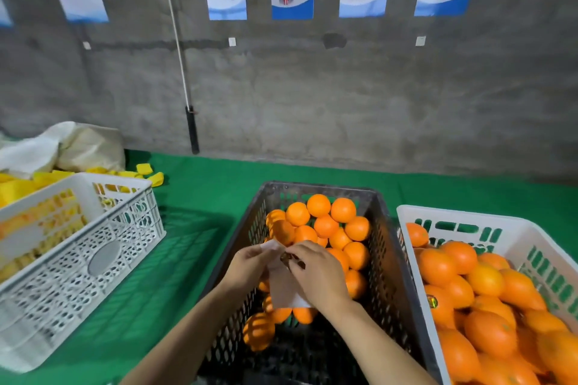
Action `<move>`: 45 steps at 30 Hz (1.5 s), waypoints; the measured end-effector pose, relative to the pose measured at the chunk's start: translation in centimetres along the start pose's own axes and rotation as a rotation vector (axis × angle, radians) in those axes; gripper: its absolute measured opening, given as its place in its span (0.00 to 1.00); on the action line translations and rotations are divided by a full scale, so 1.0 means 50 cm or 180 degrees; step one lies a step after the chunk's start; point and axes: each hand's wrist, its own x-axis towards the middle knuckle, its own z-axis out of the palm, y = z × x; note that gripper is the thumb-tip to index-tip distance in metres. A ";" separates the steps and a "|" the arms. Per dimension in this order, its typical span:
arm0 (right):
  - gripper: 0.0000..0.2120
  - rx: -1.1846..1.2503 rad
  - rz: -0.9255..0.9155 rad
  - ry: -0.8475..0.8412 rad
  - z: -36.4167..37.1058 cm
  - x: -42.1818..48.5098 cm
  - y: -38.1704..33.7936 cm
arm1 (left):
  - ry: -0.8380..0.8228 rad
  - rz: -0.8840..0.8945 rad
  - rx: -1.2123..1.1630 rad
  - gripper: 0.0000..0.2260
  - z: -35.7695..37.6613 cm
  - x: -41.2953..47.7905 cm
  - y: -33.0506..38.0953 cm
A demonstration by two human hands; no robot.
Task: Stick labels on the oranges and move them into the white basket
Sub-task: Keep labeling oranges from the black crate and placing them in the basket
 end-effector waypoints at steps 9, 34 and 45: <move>0.08 0.0055 0.0281 0.0005 0.000 -0.011 0.004 | 0.0089 0.0026 0.0178 0.14 0.000 0.009 -0.022; 0.10 0.1083 0.2677 -0.1035 0.094 0.030 0.146 | 0.1784 0.1252 0.1531 0.08 0.039 0.062 0.016; 0.16 0.1175 0.2594 -0.0850 0.117 0.029 0.167 | 0.1572 0.1046 0.1372 0.09 0.050 0.062 0.026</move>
